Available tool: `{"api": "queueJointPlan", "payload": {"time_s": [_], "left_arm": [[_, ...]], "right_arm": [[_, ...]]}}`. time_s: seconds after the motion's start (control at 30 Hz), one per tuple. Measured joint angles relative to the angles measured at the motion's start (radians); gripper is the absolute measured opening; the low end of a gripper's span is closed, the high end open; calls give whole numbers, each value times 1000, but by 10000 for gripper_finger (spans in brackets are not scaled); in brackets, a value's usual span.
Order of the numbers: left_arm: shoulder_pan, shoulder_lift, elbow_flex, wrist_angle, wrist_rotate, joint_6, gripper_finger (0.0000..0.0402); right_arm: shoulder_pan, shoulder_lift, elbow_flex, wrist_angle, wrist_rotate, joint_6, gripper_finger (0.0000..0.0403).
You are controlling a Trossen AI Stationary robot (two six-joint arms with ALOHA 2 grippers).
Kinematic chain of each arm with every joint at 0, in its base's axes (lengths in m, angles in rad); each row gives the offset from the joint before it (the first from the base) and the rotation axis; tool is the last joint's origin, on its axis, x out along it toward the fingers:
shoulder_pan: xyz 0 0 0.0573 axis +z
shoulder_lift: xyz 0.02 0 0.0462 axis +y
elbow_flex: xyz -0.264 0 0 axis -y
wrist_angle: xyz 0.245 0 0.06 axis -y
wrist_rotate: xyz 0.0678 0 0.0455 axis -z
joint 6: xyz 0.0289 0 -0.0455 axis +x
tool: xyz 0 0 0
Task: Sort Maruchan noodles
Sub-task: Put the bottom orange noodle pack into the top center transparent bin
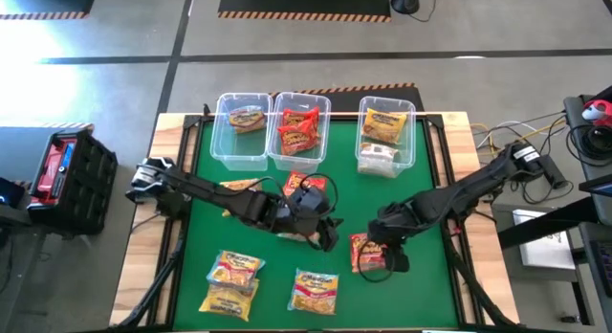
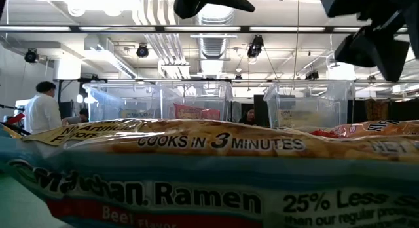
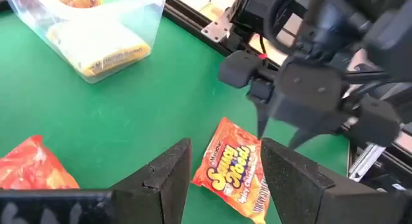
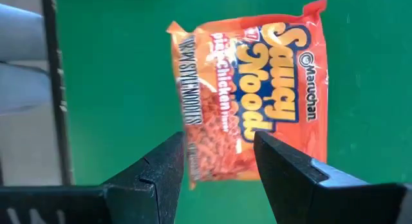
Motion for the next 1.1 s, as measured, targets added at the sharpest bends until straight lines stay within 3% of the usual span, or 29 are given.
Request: {"api": "queueJointPlan", "payload": {"time_s": [0.3,0.5,0.8,1.1], "left_arm": [[-12,2,0,-3,36,-27,170],[-59,8,-3,1,38,-96,170],[-92,13,-5,-13,90,-233,170],[-95,13,-24,-19,39,-303,170]], "right_arm": [[5,154,-13,49,-7,-200,175],[7,237,1,55,14,-247,175],[0,260,-1,77,163,-75,169],[-67,259,-4,162,379,209,156]]}}
